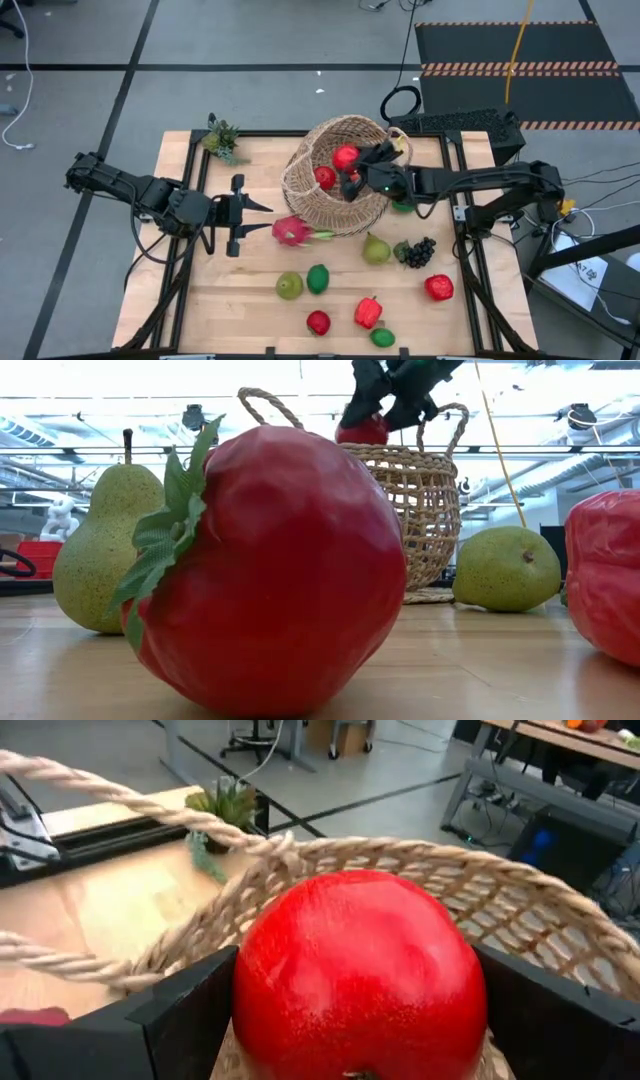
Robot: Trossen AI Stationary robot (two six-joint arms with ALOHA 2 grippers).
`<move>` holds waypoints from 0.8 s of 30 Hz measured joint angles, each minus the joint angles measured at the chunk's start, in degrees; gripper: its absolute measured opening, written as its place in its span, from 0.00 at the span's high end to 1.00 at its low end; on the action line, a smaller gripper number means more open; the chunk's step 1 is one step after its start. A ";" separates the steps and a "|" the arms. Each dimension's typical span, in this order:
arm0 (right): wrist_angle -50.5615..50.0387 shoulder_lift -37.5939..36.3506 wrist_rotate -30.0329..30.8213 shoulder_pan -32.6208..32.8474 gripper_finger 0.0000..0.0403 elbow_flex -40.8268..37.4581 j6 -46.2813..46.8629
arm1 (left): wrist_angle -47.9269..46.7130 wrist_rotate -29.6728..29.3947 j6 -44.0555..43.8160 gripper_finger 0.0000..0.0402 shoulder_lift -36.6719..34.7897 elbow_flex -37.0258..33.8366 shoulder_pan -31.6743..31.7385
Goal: Build produce basket
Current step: Put the red apple into the basket
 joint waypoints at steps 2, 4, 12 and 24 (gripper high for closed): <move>-0.88 0.50 -0.02 0.00 0.08 0.01 0.09 | -0.01 0.00 -0.04 0.63 0.00 0.00 0.00; -2.85 0.88 -0.02 0.00 0.08 0.00 0.36 | -0.04 0.02 -0.09 0.63 0.00 0.00 0.00; -5.98 3.32 -2.41 -0.33 0.08 -0.02 0.50 | -0.06 0.02 -0.29 0.63 0.00 0.00 0.00; -5.91 4.82 -3.28 -0.85 0.06 -0.02 -0.57 | -0.12 0.02 -0.42 0.63 0.00 0.00 0.00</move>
